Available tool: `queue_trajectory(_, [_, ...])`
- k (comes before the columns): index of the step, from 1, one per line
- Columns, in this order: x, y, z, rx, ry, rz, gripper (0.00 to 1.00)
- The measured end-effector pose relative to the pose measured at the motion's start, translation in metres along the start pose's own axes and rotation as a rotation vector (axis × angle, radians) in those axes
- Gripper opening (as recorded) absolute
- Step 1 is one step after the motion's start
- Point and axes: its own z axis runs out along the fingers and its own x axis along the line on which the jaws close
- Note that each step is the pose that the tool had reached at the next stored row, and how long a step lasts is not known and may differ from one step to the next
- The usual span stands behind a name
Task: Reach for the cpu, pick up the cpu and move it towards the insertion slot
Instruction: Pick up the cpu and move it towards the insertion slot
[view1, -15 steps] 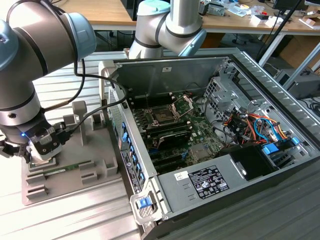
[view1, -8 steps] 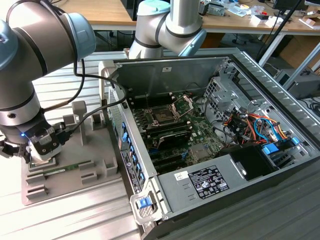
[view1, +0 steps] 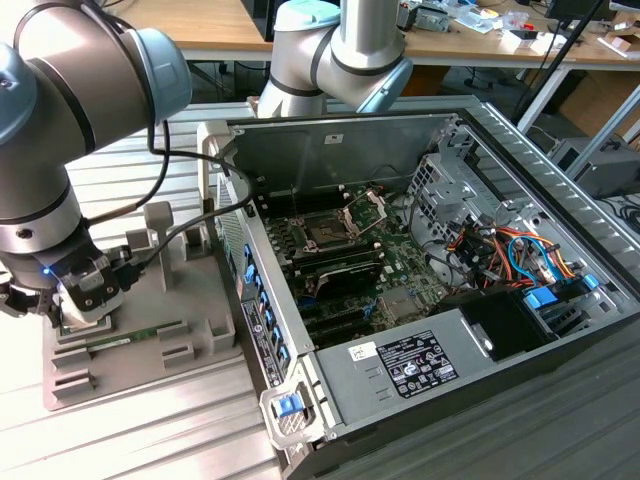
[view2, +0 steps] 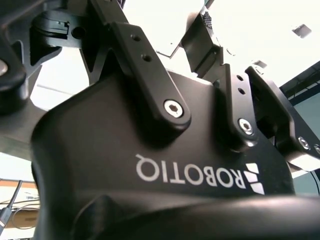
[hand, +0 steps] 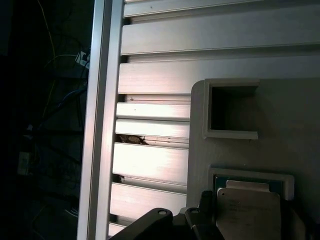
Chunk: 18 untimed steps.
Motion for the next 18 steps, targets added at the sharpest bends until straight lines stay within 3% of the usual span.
queue_trajectory(9, [0.0, 0.0, 0.0002, 0.0, 0.0, 0.0, 0.62])
queue_trajectory(10, [0.0001, 0.0, 0.0002, 0.0001, 0.0003, 0.0, 0.55])
queue_trajectory(18, [0.0, 0.0, 0.0004, 0.0, 0.0, 0.0, 0.55])
